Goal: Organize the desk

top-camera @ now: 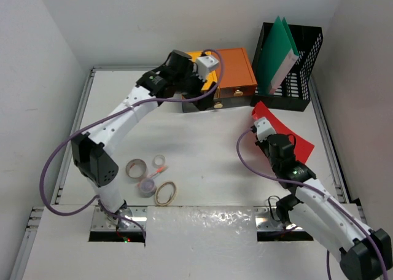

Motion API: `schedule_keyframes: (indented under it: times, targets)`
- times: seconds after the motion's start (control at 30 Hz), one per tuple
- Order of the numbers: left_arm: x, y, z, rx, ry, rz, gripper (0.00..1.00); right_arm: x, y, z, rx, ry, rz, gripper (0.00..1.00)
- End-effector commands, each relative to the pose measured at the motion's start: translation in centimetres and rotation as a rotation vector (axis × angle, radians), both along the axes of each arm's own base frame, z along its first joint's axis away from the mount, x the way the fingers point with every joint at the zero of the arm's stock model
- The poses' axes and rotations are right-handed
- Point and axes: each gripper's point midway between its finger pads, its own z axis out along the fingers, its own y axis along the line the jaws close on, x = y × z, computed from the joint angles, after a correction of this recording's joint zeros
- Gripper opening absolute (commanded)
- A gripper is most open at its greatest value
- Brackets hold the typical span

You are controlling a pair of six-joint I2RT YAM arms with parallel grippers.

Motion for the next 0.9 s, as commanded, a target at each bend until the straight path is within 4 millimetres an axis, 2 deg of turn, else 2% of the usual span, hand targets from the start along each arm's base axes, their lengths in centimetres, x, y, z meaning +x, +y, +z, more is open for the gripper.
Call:
schedule_keyframes:
  times: [0.0, 0.07, 0.1, 0.27, 0.43, 0.57, 0.87]
  targets:
    - [-0.1, 2.6, 2.4, -0.014, -0.069, 0.027, 0.91, 0.7, 1.3, 4.7, 0.139, -0.091, -0.009, 0.00]
    - [-0.3, 3.4, 2.7, -0.009, -0.081, 0.041, 0.91, 0.9, 1.4, 6.7, 0.171, -0.114, -0.016, 0.00]
    - [-0.3, 3.7, 2.6, -0.006, -0.083, 0.051, 0.91, 0.7, 1.4, 6.9, 0.176, -0.104, -0.017, 0.00]
    - [-0.8, 5.0, 2.6, -0.004, -0.087, 0.075, 0.91, 0.2, 1.4, 10.5, 0.256, -0.182, -0.021, 0.00]
    - [-0.9, 5.9, 3.1, -0.006, -0.098, 0.092, 0.91, -0.4, 0.9, 11.9, 0.279, -0.210, -0.040, 0.00]
    - [-0.6, 6.4, 3.2, -0.013, -0.111, 0.109, 0.91, -0.4, 0.1, 14.1, 0.300, -0.258, -0.090, 0.00]
    - [0.2, 6.7, 3.2, -0.012, -0.111, 0.123, 0.91, -0.5, -0.3, 17.2, 0.324, -0.310, -0.107, 0.00]
